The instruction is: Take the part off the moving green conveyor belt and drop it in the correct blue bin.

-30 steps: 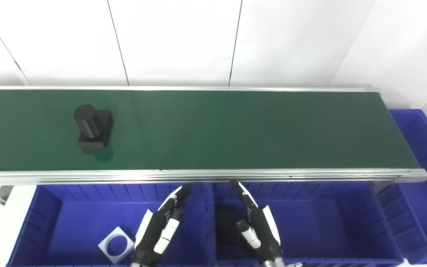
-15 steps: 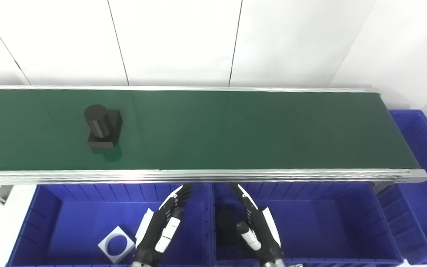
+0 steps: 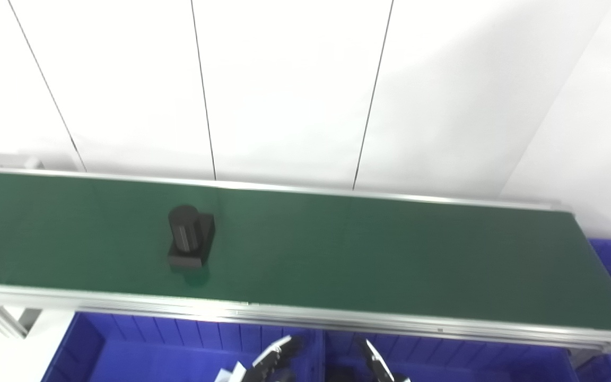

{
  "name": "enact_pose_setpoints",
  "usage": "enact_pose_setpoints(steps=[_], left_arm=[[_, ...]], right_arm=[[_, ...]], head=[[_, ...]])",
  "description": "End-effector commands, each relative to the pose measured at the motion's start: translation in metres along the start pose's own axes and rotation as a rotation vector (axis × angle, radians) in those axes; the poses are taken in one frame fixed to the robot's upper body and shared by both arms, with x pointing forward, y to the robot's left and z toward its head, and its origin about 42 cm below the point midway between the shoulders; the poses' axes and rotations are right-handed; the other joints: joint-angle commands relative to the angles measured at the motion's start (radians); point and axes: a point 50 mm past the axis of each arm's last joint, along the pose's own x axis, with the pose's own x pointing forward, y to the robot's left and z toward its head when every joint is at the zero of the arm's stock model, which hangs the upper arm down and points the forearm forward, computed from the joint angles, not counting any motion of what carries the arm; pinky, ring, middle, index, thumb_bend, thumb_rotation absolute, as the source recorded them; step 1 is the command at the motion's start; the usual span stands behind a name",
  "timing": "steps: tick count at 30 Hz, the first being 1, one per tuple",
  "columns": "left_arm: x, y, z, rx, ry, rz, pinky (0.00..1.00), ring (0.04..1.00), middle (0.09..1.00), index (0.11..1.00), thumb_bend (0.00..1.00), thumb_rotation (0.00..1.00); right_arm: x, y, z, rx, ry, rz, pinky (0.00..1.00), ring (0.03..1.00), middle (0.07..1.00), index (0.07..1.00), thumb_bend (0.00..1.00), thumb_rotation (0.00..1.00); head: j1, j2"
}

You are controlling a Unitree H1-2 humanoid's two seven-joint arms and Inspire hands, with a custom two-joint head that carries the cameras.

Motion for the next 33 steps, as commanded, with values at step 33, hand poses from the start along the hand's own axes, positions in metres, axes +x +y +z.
enact_pose_setpoints(steps=[33], left_arm=[[0.024, -0.014, 0.001, 0.031, -0.053, 0.006, 0.76, 0.831, 0.836, 0.816, 0.70, 0.90]], right_arm=[[0.006, -0.023, 0.103, 0.099, -0.411, -0.022, 0.83, 0.860, 0.897, 0.904, 1.00, 1.00]], head=[[0.043, -0.046]])
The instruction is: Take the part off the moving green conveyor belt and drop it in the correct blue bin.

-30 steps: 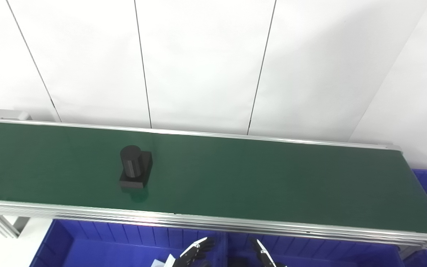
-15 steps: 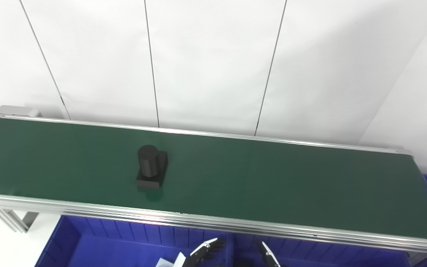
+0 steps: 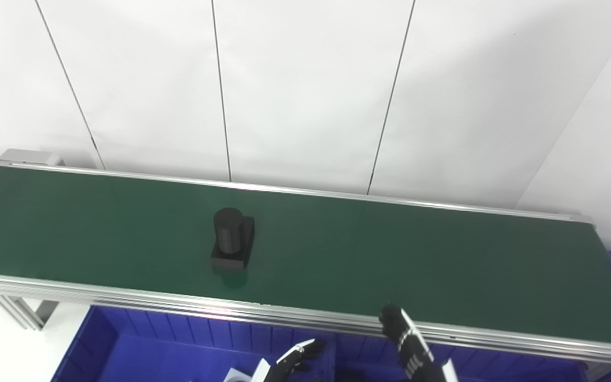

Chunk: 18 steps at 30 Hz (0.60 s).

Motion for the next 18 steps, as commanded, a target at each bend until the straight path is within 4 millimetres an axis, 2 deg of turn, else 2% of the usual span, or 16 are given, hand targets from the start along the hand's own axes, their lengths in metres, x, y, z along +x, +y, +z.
enact_pose_setpoints(steps=[1, 7, 15, 18], left_arm=[[0.011, -0.002, 0.011, -0.015, -0.066, 0.008, 0.76, 0.827, 0.833, 0.813, 0.69, 0.89], [0.015, -0.005, 0.011, -0.008, -0.068, 0.010, 0.76, 0.822, 0.830, 0.811, 0.66, 0.89], [0.021, -0.010, 0.012, -0.011, -0.069, 0.016, 0.76, 0.818, 0.824, 0.801, 0.70, 0.90], [0.022, -0.011, 0.012, -0.005, -0.073, 0.014, 0.75, 0.817, 0.826, 0.806, 0.67, 0.90]], right_arm=[[0.012, 0.000, 0.012, 0.001, -0.087, 0.006, 0.82, 0.857, 0.894, 0.902, 1.00, 1.00], [0.041, -0.011, 0.017, -0.035, -0.153, 0.005, 0.78, 0.843, 0.892, 0.905, 1.00, 0.98], [0.091, -0.041, 0.019, -0.113, -0.219, 0.017, 0.80, 0.855, 0.891, 0.903, 1.00, 0.94], [0.104, -0.050, 0.022, -0.127, -0.238, 0.011, 0.79, 0.849, 0.884, 0.895, 1.00, 0.90]], head=[[-0.001, 0.002], [0.002, -0.004], [0.008, -0.011], [0.008, -0.014]])
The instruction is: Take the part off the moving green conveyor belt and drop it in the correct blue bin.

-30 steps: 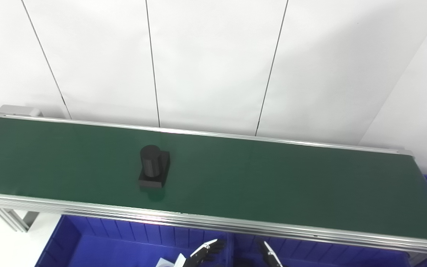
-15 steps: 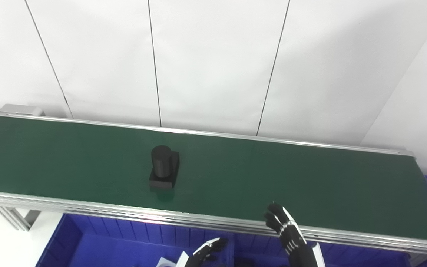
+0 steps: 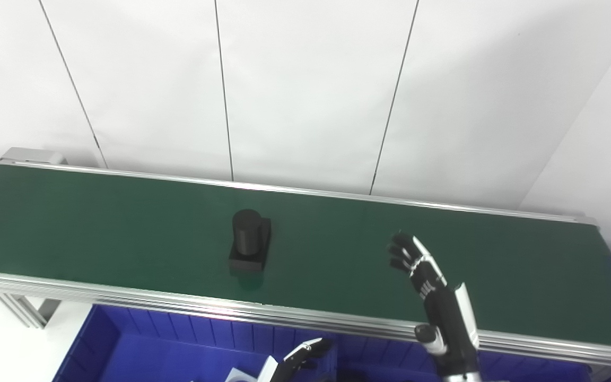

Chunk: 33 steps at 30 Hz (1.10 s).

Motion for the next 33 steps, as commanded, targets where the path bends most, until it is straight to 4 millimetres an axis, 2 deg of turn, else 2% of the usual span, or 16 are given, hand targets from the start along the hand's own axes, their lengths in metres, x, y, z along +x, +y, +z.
enact_pose_setpoints(steps=[1, 3, 4, 5, 6, 8, 14, 18, 28, 33], left_arm=[[0.012, 0.000, 0.010, -0.010, -0.065, 0.010, 0.76, 0.818, 0.827, 0.809, 0.66, 0.90], [0.012, 0.000, 0.010, -0.010, -0.066, 0.008, 0.76, 0.819, 0.827, 0.810, 0.67, 0.90], [0.013, 0.000, 0.011, -0.010, -0.066, 0.008, 0.75, 0.817, 0.827, 0.812, 0.67, 0.90], [0.013, -0.001, 0.011, -0.010, -0.066, 0.008, 0.75, 0.817, 0.827, 0.812, 0.67, 0.90], [0.013, -0.001, 0.011, -0.011, -0.066, 0.008, 0.75, 0.817, 0.827, 0.811, 0.67, 0.90], [0.014, -0.002, 0.011, -0.020, -0.063, 0.006, 0.76, 0.815, 0.826, 0.809, 0.68, 0.90], [0.015, -0.004, 0.012, -0.014, -0.067, 0.008, 0.74, 0.813, 0.821, 0.804, 0.67, 0.89], [0.015, -0.006, 0.012, -0.014, -0.070, 0.009, 0.75, 0.807, 0.815, 0.801, 0.67, 0.90], [0.013, -0.007, 0.016, -0.029, -0.081, 0.014, 0.76, 0.809, 0.812, 0.801, 0.69, 0.88], [0.011, -0.008, 0.019, -0.023, -0.094, 0.015, 0.76, 0.806, 0.813, 0.802, 0.71, 0.89]], right_arm=[[0.018, -0.010, 0.007, -0.005, -0.076, -0.009, 0.79, 0.844, 0.879, 0.891, 1.00, 0.88], [0.027, -0.015, 0.006, -0.013, -0.086, -0.017, 0.79, 0.842, 0.877, 0.889, 1.00, 0.87], [0.031, -0.017, 0.006, -0.016, -0.091, -0.020, 0.78, 0.830, 0.869, 0.887, 1.00, 0.79], [0.037, -0.018, 0.006, -0.012, -0.096, -0.025, 0.77, 0.826, 0.866, 0.887, 1.00, 0.76], [0.042, -0.020, 0.006, -0.009, -0.101, -0.028, 0.75, 0.813, 0.862, 0.885, 1.00, 0.65], [0.051, -0.022, 0.006, 0.005, -0.109, -0.027, 0.71, 0.804, 0.864, 0.886, 1.00, 0.53], [0.073, -0.025, 0.003, -0.011, -0.119, -0.022, 0.70, 0.804, 0.862, 0.879, 1.00, 0.45], [0.090, -0.025, -0.002, -0.008, -0.110, -0.014, 0.68, 0.793, 0.864, 0.883, 1.00, 0.29], [0.115, -0.014, -0.016, -0.049, -0.067, 0.012, 0.67, 0.779, 0.869, 0.870, 1.00, 0.18], [0.123, -0.006, -0.025, -0.055, -0.036, 0.035, 0.67, 0.783, 0.882, 0.872, 1.00, 0.16]], head=[[0.000, 0.001], [-0.002, 0.000], [-0.002, 0.000], [0.000, -0.002], [0.002, -0.003], [0.005, -0.005], [0.011, -0.005], [0.015, -0.003], [0.019, 0.022], [0.019, 0.034]])
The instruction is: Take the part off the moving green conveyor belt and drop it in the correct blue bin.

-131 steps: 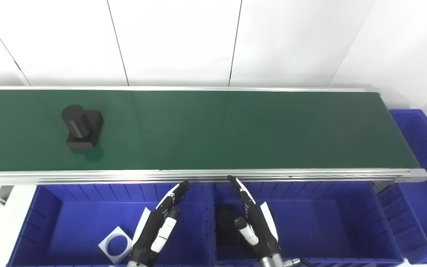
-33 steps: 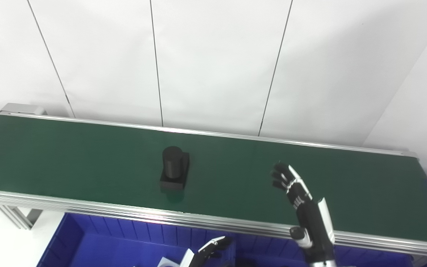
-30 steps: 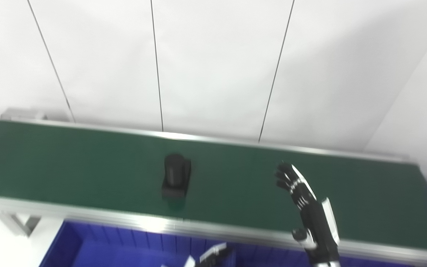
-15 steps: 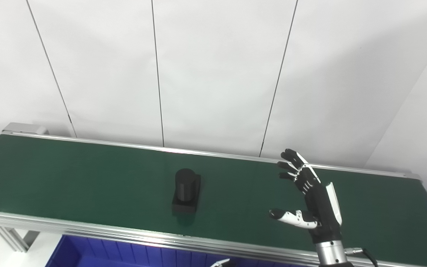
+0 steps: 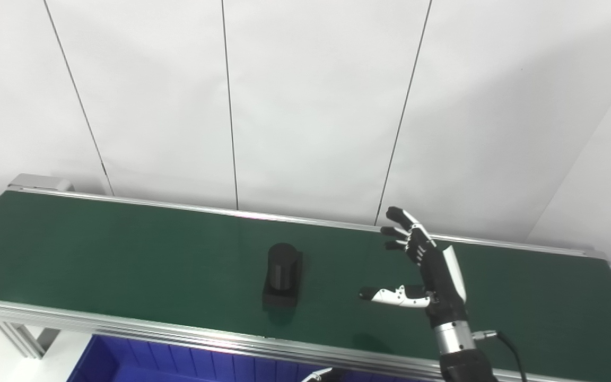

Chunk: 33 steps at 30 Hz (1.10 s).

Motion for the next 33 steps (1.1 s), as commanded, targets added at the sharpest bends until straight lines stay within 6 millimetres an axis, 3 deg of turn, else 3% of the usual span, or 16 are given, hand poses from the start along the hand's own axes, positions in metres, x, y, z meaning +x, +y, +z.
enact_pose_setpoints(steps=[1, 16, 33], left_arm=[[0.005, -0.001, 0.011, -0.008, -0.070, 0.007, 0.77, 0.806, 0.812, 0.801, 0.71, 0.89], [0.001, -0.003, 0.014, -0.026, -0.076, 0.002, 0.77, 0.811, 0.811, 0.807, 0.72, 0.88], [0.000, -0.006, 0.018, -0.039, -0.084, 0.000, 0.77, 0.819, 0.820, 0.813, 0.71, 0.86]], right_arm=[[0.027, 0.001, 0.017, -0.014, -0.092, 0.009, 0.67, 0.783, 0.884, 0.873, 1.00, 0.16], [0.059, 0.017, 0.000, -0.080, -0.014, 0.082, 0.64, 0.764, 0.870, 0.848, 1.00, 0.20], [0.073, 0.031, -0.008, -0.076, 0.035, 0.129, 0.59, 0.728, 0.847, 0.828, 1.00, 0.22]], head=[[0.000, 0.004], [-0.001, 0.019], [0.008, 0.025]])
